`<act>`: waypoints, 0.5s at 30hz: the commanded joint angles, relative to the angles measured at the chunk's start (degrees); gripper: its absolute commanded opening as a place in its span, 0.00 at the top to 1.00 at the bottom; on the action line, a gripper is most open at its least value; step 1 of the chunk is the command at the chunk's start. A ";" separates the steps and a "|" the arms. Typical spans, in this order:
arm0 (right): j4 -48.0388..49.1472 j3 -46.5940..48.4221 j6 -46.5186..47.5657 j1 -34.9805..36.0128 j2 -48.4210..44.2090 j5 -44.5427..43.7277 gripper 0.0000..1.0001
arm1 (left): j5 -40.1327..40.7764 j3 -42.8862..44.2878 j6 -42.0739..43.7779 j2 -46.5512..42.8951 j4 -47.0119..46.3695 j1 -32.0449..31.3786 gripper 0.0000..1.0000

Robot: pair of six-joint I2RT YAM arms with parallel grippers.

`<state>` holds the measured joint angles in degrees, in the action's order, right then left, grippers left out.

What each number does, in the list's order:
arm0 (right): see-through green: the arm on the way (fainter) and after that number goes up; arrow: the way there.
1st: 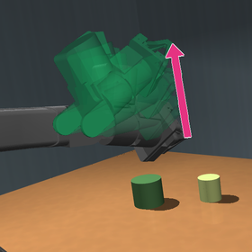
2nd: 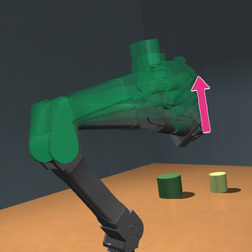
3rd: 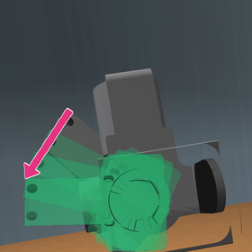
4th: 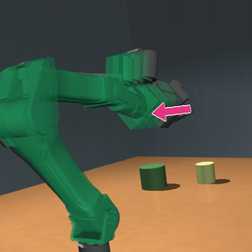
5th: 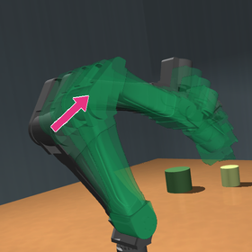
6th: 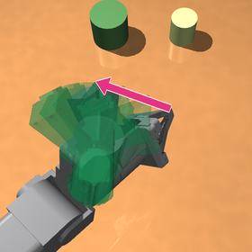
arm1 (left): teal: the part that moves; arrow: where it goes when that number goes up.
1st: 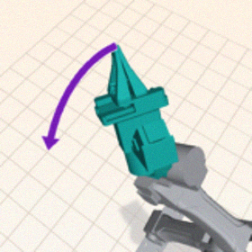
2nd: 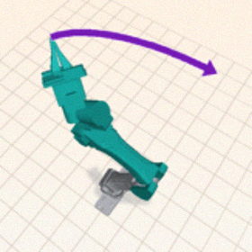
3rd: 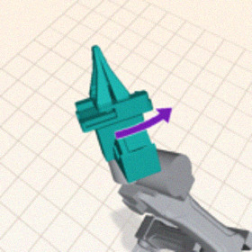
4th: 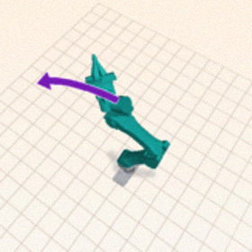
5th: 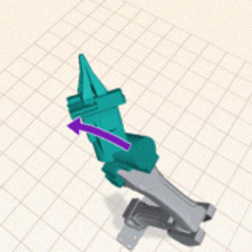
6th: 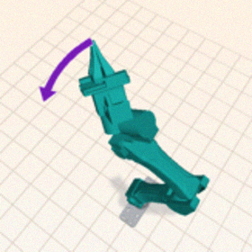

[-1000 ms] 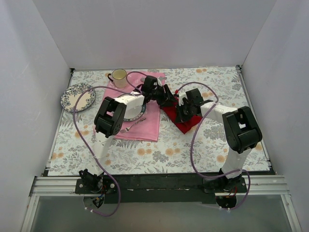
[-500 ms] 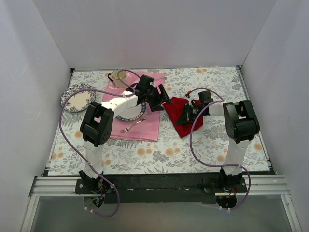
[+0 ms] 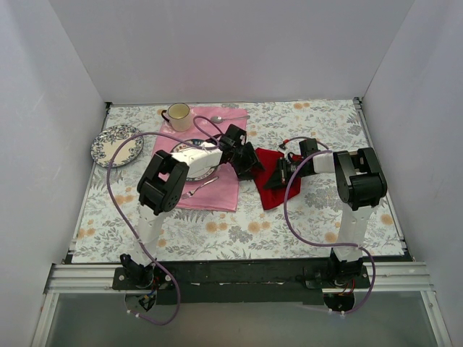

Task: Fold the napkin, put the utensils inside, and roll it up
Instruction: Roll the napkin with the utensil

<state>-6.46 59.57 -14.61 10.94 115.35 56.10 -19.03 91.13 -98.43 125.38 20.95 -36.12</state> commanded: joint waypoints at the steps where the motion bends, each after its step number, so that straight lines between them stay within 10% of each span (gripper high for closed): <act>1: -3.12 0.37 2.48 -0.30 2.60 -2.31 0.99 | 5.22 3.09 0.96 1.53 1.64 0.26 0.48; 15: -14.98 10.47 11.36 0.13 1.99 -9.07 0.97 | -1.18 -4.47 15.63 -8.13 -10.31 -0.27 0.39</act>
<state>-16.86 66.78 -8.23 10.72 116.75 52.56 -19.03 88.07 -88.82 124.14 15.09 -36.18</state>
